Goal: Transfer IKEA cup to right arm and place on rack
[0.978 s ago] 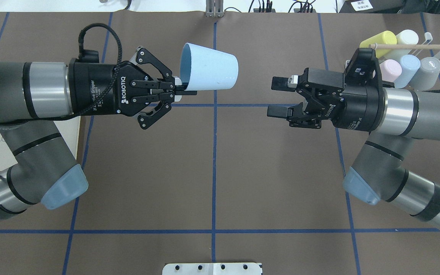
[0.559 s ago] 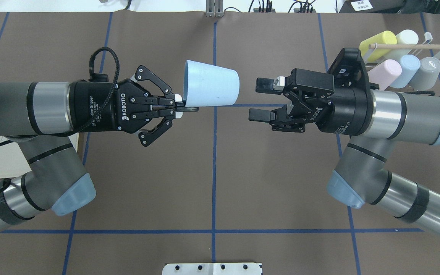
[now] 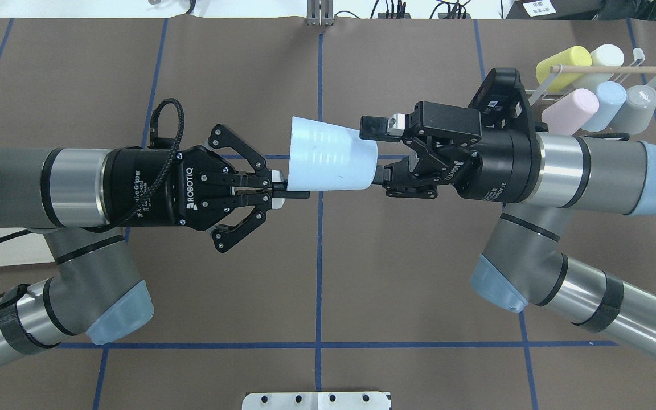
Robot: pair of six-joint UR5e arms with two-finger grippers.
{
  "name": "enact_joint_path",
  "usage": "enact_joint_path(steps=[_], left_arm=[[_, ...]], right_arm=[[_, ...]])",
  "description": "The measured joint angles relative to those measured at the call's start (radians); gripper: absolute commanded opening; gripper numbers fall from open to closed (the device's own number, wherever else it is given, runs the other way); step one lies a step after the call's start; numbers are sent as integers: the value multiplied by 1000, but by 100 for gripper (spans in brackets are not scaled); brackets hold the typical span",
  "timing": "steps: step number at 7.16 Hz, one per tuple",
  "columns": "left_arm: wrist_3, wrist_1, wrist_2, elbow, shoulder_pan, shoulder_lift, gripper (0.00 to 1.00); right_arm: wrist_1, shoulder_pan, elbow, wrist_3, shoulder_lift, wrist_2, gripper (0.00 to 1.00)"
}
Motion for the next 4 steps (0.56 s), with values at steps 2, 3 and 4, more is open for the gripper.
enact_joint_path(steps=[2, 3, 4], left_arm=[[-1, -5, 0, -1, 2, 0, 0], [-1, -7, 0, -1, 2, 0, 0], [-1, -9, 0, -1, 3, 0, 0]], right_arm=[[2, -6, 4, 0, 2, 0, 98], [3, -8, 7, 0, 3, -2, 98], [4, -10, 8, 1, 5, -4, 95]])
